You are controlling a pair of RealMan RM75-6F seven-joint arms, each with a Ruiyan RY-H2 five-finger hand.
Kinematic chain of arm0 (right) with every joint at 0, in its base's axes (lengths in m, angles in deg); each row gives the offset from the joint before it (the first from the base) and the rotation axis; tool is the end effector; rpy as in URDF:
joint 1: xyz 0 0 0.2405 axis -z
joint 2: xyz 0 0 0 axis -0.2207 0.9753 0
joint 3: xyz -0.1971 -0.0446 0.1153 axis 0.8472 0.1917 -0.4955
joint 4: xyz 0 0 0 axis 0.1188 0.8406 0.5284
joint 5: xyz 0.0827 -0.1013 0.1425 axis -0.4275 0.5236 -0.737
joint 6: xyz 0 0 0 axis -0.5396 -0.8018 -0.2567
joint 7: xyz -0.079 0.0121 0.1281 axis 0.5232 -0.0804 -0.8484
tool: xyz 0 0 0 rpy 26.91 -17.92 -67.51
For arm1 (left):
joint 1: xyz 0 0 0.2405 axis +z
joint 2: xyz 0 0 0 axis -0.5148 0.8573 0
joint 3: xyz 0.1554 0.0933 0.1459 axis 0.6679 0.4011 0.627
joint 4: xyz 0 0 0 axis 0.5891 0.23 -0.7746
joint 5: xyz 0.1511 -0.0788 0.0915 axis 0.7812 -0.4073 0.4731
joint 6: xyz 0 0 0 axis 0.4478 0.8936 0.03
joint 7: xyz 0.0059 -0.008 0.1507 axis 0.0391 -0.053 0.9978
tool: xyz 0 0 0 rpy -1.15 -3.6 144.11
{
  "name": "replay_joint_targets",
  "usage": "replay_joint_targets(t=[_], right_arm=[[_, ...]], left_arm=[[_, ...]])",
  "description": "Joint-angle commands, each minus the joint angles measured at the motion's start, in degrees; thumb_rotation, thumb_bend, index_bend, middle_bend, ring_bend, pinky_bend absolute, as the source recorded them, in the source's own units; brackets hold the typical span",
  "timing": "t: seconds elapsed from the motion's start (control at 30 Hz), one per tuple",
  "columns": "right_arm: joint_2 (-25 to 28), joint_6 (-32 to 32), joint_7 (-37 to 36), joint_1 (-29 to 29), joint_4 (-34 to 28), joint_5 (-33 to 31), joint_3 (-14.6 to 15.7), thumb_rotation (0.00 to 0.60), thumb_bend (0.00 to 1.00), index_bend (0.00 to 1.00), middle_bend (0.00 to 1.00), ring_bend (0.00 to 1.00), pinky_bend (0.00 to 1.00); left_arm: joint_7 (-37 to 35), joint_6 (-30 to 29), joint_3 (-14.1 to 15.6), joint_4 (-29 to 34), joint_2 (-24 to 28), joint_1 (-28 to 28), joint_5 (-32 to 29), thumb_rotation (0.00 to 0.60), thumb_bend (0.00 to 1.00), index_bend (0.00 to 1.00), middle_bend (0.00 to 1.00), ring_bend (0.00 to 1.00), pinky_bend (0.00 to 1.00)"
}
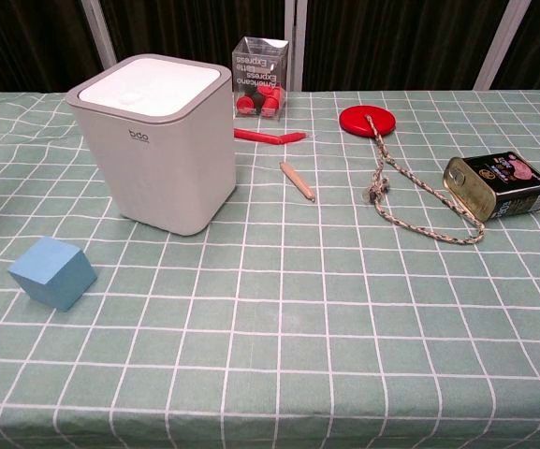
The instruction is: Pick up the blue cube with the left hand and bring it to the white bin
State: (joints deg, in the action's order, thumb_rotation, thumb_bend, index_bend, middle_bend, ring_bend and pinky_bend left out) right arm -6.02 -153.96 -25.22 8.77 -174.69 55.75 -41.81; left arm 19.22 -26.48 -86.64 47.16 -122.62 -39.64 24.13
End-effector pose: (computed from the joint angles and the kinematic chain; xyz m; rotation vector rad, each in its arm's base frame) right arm -0.2894 -0.1856 0.1602 1.3415 -0.9075 0.9068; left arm -0.2413 0.1985 0.1207 -1.4571 -0.8723 -0.9888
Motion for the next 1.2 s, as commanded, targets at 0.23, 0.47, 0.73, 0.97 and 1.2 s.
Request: replay_joint_targets(t=[0.23,0.47,0.73,0.97,1.2], right_arm=[[0.1,0.3,0.1,0.0,0.0,-0.2,0.0,0.600,0.26,0.00,0.00,0.00,0.00],[0.0,0.3,0.4,-0.1,0.0,0.3,0.3,0.600,0.26,0.00,0.00,0.00,0.00],[-0.4,0.0,0.6,0.1,0.8,-0.6,-0.2,0.600,0.26,0.00,0.00,0.00,0.00],[-1.4,-0.3,1.1,0.0,1.4,-0.7,-0.4,0.600,0.26,0.00,0.00,0.00,0.00],[-2.0,-1.0,0.2,0.4,2.8,-1.1,-0.7,0.600,0.26,0.00,0.00,0.00,0.00]], left_arm=[[0.2,0.2,0.0,-0.1,-0.1,-0.2,0.3,0.600,0.09,0.03,0.04,0.00,0.13],[0.5,0.6,-0.2,0.5,0.0,-1.0,1.1,0.600,0.09,0.03,0.04,0.00,0.13],[0.9,3.3,-0.7,1.5,-0.8,-4.6,5.0,0.600,0.09,0.03,0.04,0.00,0.13],[2.7,8.8,-2.4,3.2,-2.2,-10.3,7.0,0.600,0.09,0.03,0.04,0.00,0.13],[6.0,14.2,-3.4,2.4,-4.1,-14.7,5.9,0.600,0.09,0.03,0.08,0.00,0.13]])
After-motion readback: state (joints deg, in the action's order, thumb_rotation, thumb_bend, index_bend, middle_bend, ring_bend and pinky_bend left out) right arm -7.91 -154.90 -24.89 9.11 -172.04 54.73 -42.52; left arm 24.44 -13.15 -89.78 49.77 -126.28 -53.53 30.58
